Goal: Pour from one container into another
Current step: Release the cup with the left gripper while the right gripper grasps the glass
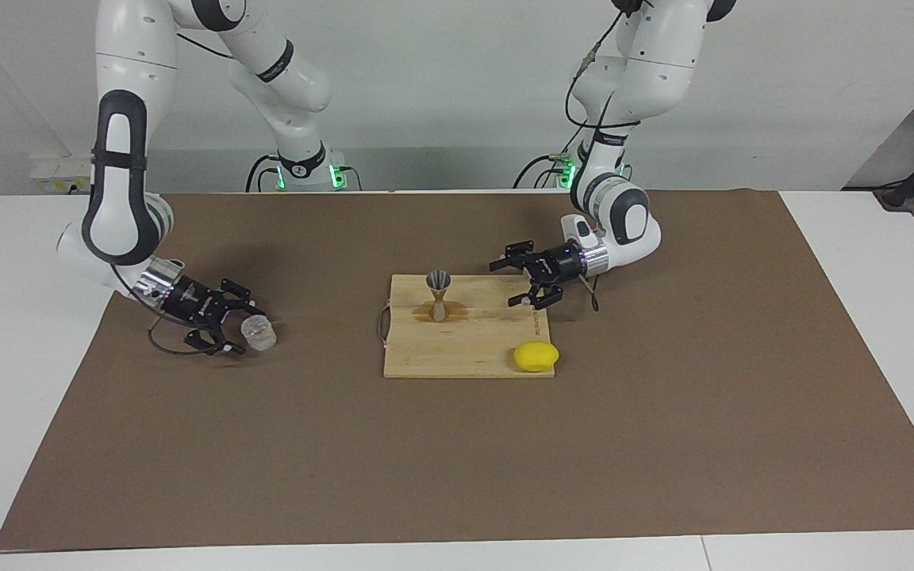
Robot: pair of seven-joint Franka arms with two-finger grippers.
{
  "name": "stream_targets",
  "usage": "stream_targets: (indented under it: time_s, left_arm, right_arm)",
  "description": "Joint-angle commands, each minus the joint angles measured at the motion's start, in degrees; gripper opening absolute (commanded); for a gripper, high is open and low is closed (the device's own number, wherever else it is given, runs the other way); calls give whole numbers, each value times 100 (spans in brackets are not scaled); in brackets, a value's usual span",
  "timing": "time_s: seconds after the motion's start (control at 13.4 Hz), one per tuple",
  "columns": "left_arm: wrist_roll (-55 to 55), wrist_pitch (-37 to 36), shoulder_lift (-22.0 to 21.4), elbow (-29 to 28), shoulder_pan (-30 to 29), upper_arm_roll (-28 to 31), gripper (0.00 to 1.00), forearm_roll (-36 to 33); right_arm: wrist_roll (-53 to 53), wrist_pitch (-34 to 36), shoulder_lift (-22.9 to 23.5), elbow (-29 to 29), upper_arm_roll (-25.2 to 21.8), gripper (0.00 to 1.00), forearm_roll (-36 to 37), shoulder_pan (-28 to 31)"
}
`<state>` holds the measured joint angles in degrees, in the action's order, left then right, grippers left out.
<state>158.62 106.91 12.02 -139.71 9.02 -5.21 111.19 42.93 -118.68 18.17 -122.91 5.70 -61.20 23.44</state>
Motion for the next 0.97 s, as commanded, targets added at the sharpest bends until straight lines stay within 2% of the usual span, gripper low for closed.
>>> stream_targets:
  time_s: [0.0,0.15,0.37,0.6,0.67,0.82,0.9]
  left_arm:
    - [899,-319,-112,-223,-837,-50,100,-1077]
    - [786,-669,-112,-118,-1444,-41,100,-2053]
    - [241,-1083,-51,338,-2192,-41,100,-3504]
    - [-504,-1347,-16,1066,-2746,-24,100,-4900]
    - [-847,-1478,-24,1356,-2896,-15,100,-5358]
    - [-1480,-1699,-77,1831,-3265,-15,100,-6149]
    - [-1805,-1734,-147,2042,-3406,-15,100,-6562]
  right_arm:
    - [-118,-261,-156,-181,36,90,-244,-94]
    - [-118,-261,-156,-181,36,85,-244,-94]
    - [-118,-270,-156,-181,36,77,-244,-85]
    - [-109,-261,-156,-181,28,61,-244,-76]
    - [-92,-269,-156,-172,28,49,-244,-76]
    - [-39,-269,-252,-146,28,18,-218,-94]
    - [48,-278,-331,-119,28,6,-174,-120]
